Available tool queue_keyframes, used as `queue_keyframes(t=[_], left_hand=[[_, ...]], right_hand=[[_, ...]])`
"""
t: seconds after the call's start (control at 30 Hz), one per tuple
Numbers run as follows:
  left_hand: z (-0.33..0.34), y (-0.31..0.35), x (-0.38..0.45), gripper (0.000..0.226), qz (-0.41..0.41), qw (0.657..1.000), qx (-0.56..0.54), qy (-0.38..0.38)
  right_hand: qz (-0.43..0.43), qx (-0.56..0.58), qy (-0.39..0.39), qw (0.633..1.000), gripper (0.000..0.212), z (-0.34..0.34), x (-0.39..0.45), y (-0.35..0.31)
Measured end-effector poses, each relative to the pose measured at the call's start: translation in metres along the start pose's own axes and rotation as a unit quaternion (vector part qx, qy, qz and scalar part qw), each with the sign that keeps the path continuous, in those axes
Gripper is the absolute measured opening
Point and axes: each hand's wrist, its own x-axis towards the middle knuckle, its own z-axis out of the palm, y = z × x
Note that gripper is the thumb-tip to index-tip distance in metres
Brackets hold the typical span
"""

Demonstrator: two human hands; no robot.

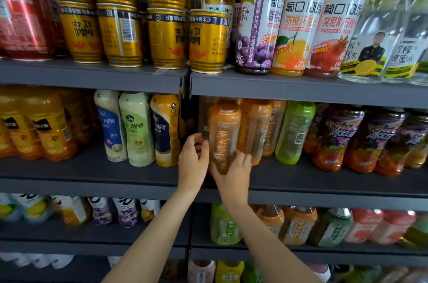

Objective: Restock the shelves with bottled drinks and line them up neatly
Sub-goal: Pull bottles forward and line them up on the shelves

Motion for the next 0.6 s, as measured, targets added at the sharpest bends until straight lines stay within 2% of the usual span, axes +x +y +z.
queue_keyframes(t=[0.07, 0.2, 0.3, 0.33, 0.4, 0.47, 0.53, 0.6], left_hand=[[-0.004, 0.001, 0.001, 0.030, 0.010, 1.000, 0.005, -0.016], [-0.008, -0.005, 0.008, 0.045, 0.015, 0.995, 0.086, -0.053], [-0.007, -0.007, 0.009, 0.058, -0.022, 0.993, 0.094, -0.069], [-0.006, -0.008, 0.010, 0.059, -0.029, 0.993, 0.089, -0.074], [-0.007, -0.012, 0.015, 0.060, -0.046, 0.993, 0.068, -0.088], [-0.006, -0.015, 0.021, 0.060, -0.059, 0.992, 0.049, -0.101], [-0.003, -0.016, 0.026, 0.059, -0.066, 0.992, 0.041, -0.104], [0.002, -0.015, 0.029, 0.060, -0.071, 0.992, 0.043, -0.096]], right_hand=[[0.013, -0.028, -0.040, 0.999, 0.050, 0.011, 0.003, -0.016], [0.051, -0.046, -0.046, 0.997, 0.031, 0.025, 0.013, -0.034], [0.005, 0.010, -0.072, 0.997, 0.046, 0.021, 0.012, -0.016], [-0.017, 0.035, -0.057, 0.998, 0.051, 0.015, 0.010, -0.008], [-0.022, 0.066, 0.037, 0.997, 0.051, -0.003, 0.011, 0.004], [0.018, 0.076, 0.121, 0.990, 0.056, -0.019, 0.021, 0.013], [0.065, 0.068, 0.099, 0.991, 0.069, -0.029, 0.039, 0.019], [0.096, 0.061, 0.024, 0.993, 0.079, -0.034, 0.053, 0.027]])
